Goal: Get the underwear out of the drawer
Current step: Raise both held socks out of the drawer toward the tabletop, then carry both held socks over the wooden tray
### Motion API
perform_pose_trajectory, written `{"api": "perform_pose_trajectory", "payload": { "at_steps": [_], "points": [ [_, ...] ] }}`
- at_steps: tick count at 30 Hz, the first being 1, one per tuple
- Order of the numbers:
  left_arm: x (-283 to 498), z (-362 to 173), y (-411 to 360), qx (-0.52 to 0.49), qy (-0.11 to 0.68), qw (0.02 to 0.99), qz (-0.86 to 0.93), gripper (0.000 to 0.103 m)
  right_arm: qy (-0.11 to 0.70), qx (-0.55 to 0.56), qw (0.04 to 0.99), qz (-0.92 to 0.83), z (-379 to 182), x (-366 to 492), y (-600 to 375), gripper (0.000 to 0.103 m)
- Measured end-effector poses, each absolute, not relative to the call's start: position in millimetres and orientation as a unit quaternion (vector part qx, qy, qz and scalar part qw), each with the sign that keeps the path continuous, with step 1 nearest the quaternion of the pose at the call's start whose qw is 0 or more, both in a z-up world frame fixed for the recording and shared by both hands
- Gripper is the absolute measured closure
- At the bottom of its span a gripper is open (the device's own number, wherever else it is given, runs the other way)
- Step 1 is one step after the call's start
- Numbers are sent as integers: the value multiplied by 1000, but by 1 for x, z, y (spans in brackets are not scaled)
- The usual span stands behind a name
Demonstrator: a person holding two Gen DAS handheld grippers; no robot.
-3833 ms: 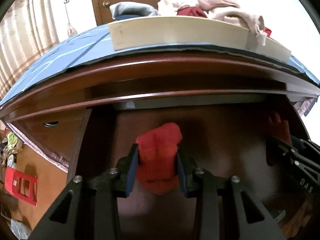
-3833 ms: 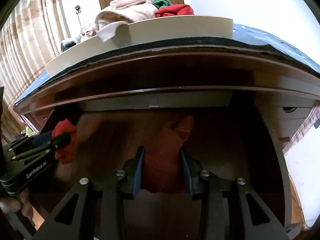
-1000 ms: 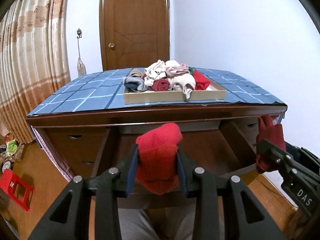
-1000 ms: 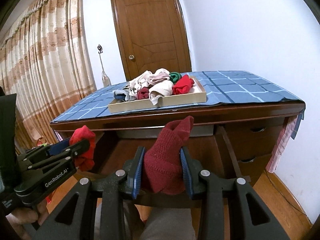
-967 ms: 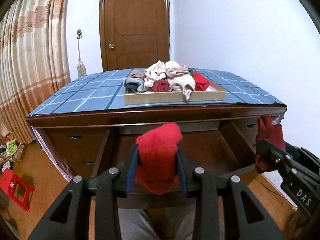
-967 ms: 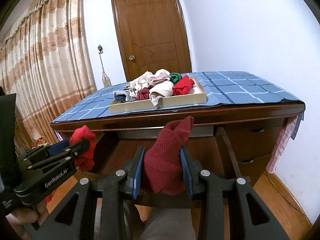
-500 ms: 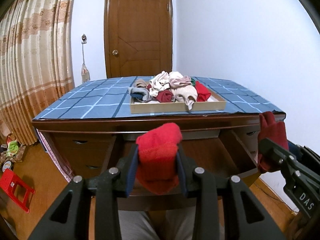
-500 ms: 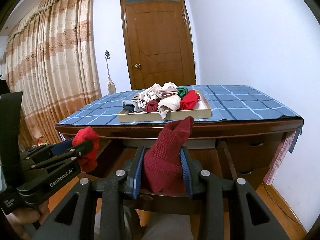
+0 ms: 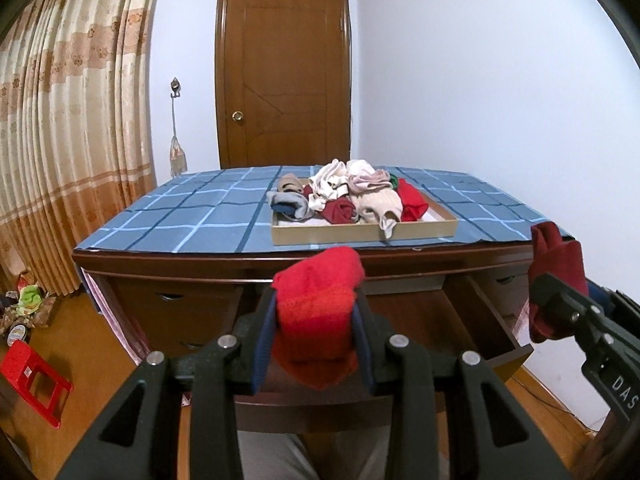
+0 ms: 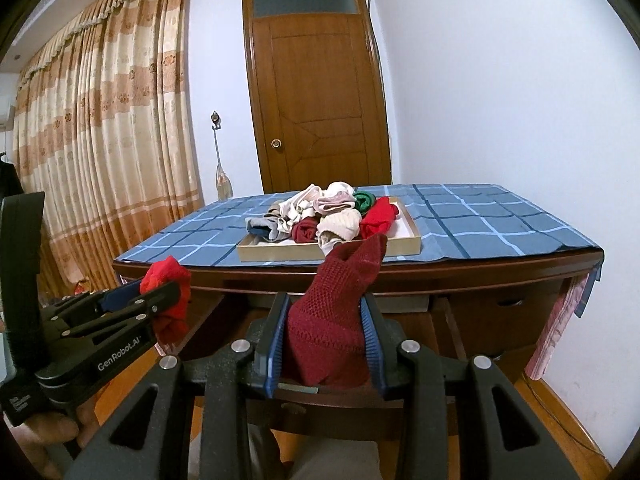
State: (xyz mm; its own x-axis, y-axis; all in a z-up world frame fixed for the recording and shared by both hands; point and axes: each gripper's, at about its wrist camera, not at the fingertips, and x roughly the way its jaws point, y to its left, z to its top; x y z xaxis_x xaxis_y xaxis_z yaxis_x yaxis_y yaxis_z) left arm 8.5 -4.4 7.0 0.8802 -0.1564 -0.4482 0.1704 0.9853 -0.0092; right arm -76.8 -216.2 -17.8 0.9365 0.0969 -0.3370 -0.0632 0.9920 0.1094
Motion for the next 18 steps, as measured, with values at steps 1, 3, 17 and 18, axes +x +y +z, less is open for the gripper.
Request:
{"api": "perform_pose_trajectory", "payload": {
  "at_steps": [1,3,17,18],
  "points": [
    [10,8,-4,15,228,970,-84,69,172,48,983,41,-17,-77,-217,66],
    [12,11,-4,17,225,971,-82,69,169,48,984,40,-14,-76,-217,66],
    [33,25,-8,17,213,973,-84,69,153,45,987,29,4,-59,-221,66],
    [35,26,-8,16,212,973,-85,69,153,45,987,28,5,-57,-222,66]
  ]
}}
